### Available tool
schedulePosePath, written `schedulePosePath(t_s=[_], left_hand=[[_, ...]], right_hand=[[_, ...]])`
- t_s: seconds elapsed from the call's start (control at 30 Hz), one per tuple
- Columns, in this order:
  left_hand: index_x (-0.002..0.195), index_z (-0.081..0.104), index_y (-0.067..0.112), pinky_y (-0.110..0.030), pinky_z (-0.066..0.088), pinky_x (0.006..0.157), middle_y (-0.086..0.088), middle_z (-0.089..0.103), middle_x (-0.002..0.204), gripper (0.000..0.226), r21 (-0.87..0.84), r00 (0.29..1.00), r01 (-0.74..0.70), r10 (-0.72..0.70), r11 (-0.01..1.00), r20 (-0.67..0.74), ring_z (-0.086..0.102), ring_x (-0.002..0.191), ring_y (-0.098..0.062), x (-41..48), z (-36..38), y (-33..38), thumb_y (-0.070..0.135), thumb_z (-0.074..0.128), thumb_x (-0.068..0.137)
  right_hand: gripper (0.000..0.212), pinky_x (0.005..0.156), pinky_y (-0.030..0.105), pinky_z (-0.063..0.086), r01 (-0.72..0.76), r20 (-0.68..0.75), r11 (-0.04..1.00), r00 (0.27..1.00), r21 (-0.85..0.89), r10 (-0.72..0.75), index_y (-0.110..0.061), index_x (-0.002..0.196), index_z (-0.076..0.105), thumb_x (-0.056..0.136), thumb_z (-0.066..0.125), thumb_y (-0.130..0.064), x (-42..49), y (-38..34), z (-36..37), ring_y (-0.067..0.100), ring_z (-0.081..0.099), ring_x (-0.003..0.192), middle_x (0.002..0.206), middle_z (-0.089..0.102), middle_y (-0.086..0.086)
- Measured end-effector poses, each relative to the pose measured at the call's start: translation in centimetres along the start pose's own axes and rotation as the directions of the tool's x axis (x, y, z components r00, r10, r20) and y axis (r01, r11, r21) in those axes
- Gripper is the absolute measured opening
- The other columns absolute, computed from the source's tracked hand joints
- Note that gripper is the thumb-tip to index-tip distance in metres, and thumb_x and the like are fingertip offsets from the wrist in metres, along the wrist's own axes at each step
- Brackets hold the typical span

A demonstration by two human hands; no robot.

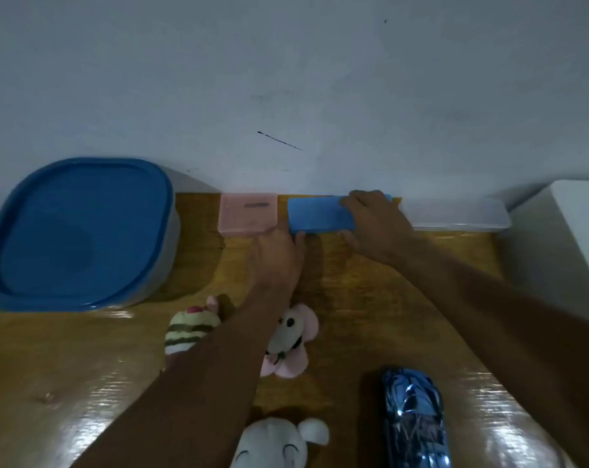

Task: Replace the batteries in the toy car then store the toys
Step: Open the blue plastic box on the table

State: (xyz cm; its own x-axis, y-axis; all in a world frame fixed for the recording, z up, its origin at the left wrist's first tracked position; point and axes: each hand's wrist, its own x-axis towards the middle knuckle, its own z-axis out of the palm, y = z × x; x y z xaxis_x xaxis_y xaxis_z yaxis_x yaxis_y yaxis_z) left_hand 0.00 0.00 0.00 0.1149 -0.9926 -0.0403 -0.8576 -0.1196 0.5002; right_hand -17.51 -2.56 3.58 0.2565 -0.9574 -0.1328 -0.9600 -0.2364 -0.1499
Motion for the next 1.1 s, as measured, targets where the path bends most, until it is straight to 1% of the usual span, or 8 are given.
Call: schedulePosePath(t_s=[0.17,0.27,0.4,0.53,0.7,0.87,1.0,1.1], left_hand=[[0.104,0.066,0.015,-0.026,0.039,0.06,-0.004,0.068,0.086,0.026,-0.137,0.99,0.063,-0.08,0.989,-0.115,0.063,0.079,-0.021,-0.1,0.8,0.0,0.038,0.056,0.094],[0.099,0.069,0.017,-0.024,0.036,0.058,-0.001,0.068,0.079,0.026,-0.183,0.982,0.09,-0.118,0.979,-0.149,0.061,0.073,-0.017,-0.3,1.0,-0.1,0.039,0.057,0.094],[0.103,0.071,0.02,-0.025,0.038,0.061,-0.001,0.07,0.081,0.026,-0.238,0.979,0.106,-0.143,0.965,-0.143,0.062,0.074,-0.017,-0.3,1.0,-0.1,0.04,0.058,0.093],[0.106,0.072,0.023,-0.028,0.045,0.064,-0.001,0.072,0.083,0.025,-0.281,0.978,0.105,-0.15,0.954,-0.142,0.064,0.077,-0.019,-0.2,0.9,-0.1,0.04,0.061,0.091],[0.101,0.072,0.02,-0.03,0.05,0.066,-0.004,0.072,0.083,0.025,-0.268,0.976,0.131,-0.171,0.954,-0.134,0.065,0.078,-0.021,-0.2,0.8,0.1,0.04,0.061,0.091],[0.097,0.073,0.02,-0.028,0.048,0.06,-0.003,0.071,0.079,0.025,-0.242,0.975,0.128,-0.166,0.962,-0.146,0.064,0.074,-0.02,-0.1,0.9,0.2,0.041,0.061,0.091],[0.094,0.072,0.02,-0.025,0.039,0.058,-0.001,0.07,0.08,0.023,-0.234,0.974,0.138,-0.175,0.962,-0.146,0.061,0.072,-0.016,-0.1,1.0,0.2,0.04,0.06,0.092],[0.094,0.072,0.019,-0.024,0.039,0.059,-0.001,0.07,0.08,0.024,-0.225,0.973,0.149,-0.183,0.963,-0.139,0.061,0.073,-0.016,-0.1,0.9,0.3,0.04,0.06,0.092]], right_hand=[[0.054,0.1,0.045,0.042,0.039,-0.028,0.998,0.999,-0.055,-0.04,-0.013,0.134,0.049,0.087,0.061,-0.036,0.5,0.1,0.3,0.033,0.049,0.116,0.129,0.056,0.014],[0.052,0.094,0.045,0.043,0.074,-0.024,0.991,0.997,-0.109,-0.077,-0.007,0.13,0.051,0.087,0.062,-0.034,0.7,0.0,0.2,0.036,0.05,0.112,0.123,0.058,0.018],[0.053,0.088,0.044,0.046,0.129,0.035,0.966,0.992,-0.223,-0.124,-0.001,0.133,0.045,0.092,0.053,-0.034,1.1,-0.3,-0.3,0.038,0.053,0.108,0.122,0.055,0.023],[0.052,0.088,0.045,0.047,0.217,0.13,0.904,0.975,-0.368,-0.181,0.006,0.135,0.037,0.097,0.042,-0.029,1.4,-0.6,-0.8,0.039,0.054,0.109,0.124,0.052,0.027],[0.053,0.085,0.045,0.05,0.278,0.168,0.823,0.96,-0.495,-0.223,0.012,0.137,0.031,0.099,0.037,-0.024,1.5,-0.9,-1.1,0.041,0.055,0.11,0.125,0.051,0.033],[0.053,0.086,0.047,0.05,0.318,0.17,0.76,0.948,-0.567,-0.27,0.016,0.139,0.024,0.102,0.031,-0.021,1.5,-0.9,-1.1,0.045,0.052,0.113,0.127,0.048,0.037],[0.049,0.085,0.047,0.05,0.356,0.192,0.717,0.933,-0.6,-0.303,0.017,0.138,0.023,0.103,0.03,-0.016,1.7,-0.7,-1.3,0.045,0.053,0.113,0.127,0.049,0.036],[0.051,0.086,0.046,0.05,0.336,0.185,0.744,0.942,-0.577,-0.281,0.014,0.138,0.027,0.101,0.033,-0.02,1.8,-0.6,-1.4,0.042,0.054,0.112,0.126,0.052,0.032]])
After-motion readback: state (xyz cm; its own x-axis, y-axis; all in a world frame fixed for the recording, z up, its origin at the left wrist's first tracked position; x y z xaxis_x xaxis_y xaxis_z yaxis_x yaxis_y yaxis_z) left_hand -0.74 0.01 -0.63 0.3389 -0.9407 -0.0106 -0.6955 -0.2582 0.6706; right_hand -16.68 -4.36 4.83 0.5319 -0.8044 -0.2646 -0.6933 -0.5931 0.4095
